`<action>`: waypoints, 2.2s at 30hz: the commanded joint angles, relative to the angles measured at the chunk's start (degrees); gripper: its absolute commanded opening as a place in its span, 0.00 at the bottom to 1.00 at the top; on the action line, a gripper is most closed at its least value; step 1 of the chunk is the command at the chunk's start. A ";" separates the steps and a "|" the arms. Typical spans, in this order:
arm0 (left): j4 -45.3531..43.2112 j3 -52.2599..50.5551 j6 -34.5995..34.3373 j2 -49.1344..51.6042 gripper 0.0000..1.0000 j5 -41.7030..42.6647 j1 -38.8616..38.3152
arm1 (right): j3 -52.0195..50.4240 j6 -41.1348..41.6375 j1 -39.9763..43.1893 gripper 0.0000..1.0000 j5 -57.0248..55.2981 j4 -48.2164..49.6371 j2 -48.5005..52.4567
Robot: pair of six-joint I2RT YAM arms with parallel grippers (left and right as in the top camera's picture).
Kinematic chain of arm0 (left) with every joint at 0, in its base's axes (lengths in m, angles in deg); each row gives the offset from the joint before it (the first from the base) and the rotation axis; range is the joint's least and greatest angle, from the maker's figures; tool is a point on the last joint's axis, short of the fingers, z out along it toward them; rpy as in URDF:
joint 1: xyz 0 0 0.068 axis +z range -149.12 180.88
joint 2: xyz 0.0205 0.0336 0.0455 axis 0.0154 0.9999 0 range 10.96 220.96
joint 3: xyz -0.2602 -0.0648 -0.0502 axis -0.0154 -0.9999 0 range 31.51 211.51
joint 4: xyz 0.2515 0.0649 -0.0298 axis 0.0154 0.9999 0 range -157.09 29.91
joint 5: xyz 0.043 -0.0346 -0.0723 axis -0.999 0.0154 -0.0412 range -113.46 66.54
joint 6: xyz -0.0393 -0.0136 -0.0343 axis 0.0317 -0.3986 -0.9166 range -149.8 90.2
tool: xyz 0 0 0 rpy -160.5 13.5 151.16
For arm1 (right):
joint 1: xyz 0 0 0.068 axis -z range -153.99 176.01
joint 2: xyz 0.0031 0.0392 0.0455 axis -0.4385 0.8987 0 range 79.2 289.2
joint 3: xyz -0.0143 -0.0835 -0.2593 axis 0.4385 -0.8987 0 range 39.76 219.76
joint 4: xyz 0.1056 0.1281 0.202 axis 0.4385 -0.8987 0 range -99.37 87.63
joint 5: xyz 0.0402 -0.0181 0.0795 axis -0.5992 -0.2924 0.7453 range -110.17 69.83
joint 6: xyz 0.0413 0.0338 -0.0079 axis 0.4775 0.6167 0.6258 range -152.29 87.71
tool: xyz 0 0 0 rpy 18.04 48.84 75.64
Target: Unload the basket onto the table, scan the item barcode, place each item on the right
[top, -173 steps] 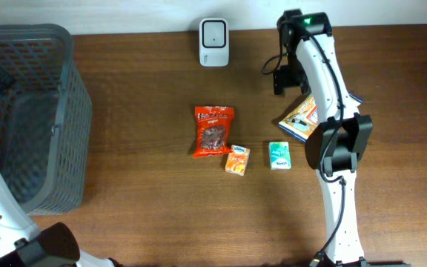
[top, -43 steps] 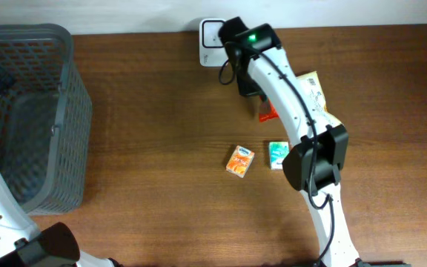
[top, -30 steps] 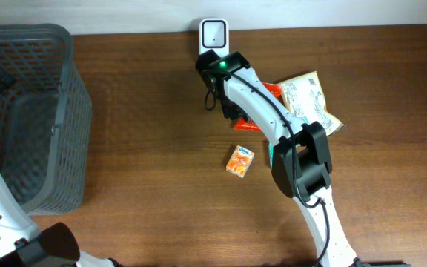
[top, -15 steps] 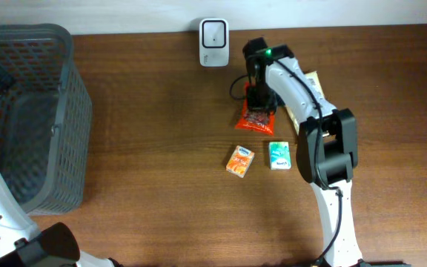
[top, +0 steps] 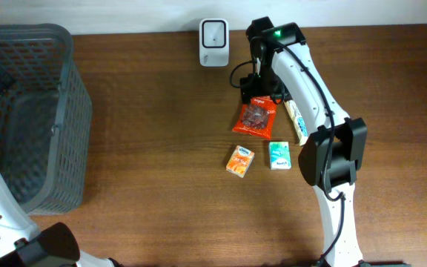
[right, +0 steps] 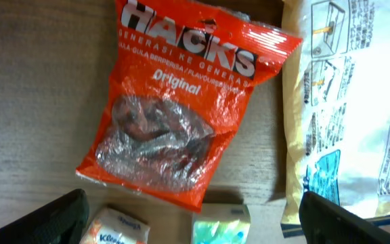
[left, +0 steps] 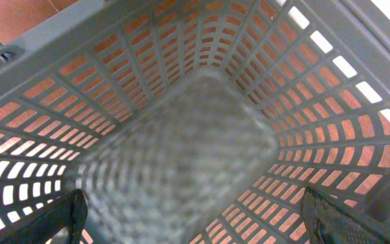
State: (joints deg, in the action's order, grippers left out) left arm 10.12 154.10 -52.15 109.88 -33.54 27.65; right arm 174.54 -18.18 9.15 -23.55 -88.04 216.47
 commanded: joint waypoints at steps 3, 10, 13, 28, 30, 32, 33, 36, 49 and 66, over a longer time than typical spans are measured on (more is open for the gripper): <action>0.07 0.24 -0.55 0.04 0.99 -0.20 0.15 | -5.92 -0.39 1.90 0.99 7.15 2.29 2.08; 0.07 0.24 -0.55 0.04 0.99 -0.20 0.15 | -14.88 -0.39 1.88 0.99 11.21 11.39 2.08; 0.07 0.24 -0.55 0.04 0.99 -0.20 0.15 | -16.50 -0.42 1.73 0.99 13.81 13.09 2.10; 0.07 0.24 -0.55 0.04 0.99 -0.20 0.15 | -0.39 -3.17 4.96 0.98 9.77 0.76 1.73; 0.07 0.24 -0.55 0.04 0.99 -0.20 0.15 | 4.48 -3.23 9.92 0.99 2.19 -3.72 1.68; 0.07 0.24 -0.55 0.04 0.99 -0.20 0.15 | 5.05 -3.91 16.55 0.99 2.08 -3.96 1.75; 0.07 0.24 -0.55 0.04 0.99 -0.20 0.15 | 4.94 -5.81 18.73 0.99 3.82 -3.96 1.88; 0.07 0.24 -0.55 0.04 0.99 -0.20 0.15 | 4.22 -21.27 26.14 0.99 20.57 -3.96 1.99; 0.07 0.24 -0.55 0.04 0.99 -0.20 0.15 | -21.88 -23.28 28.79 0.58 24.22 16.61 1.99; 0.07 0.24 -0.55 0.04 0.99 -0.20 0.15 | -15.82 20.15 13.16 0.04 -39.34 7.63 -11.87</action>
State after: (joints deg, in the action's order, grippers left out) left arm 10.14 154.10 -52.15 109.88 -33.54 27.65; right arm 158.69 -9.50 28.40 -42.94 -79.63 204.52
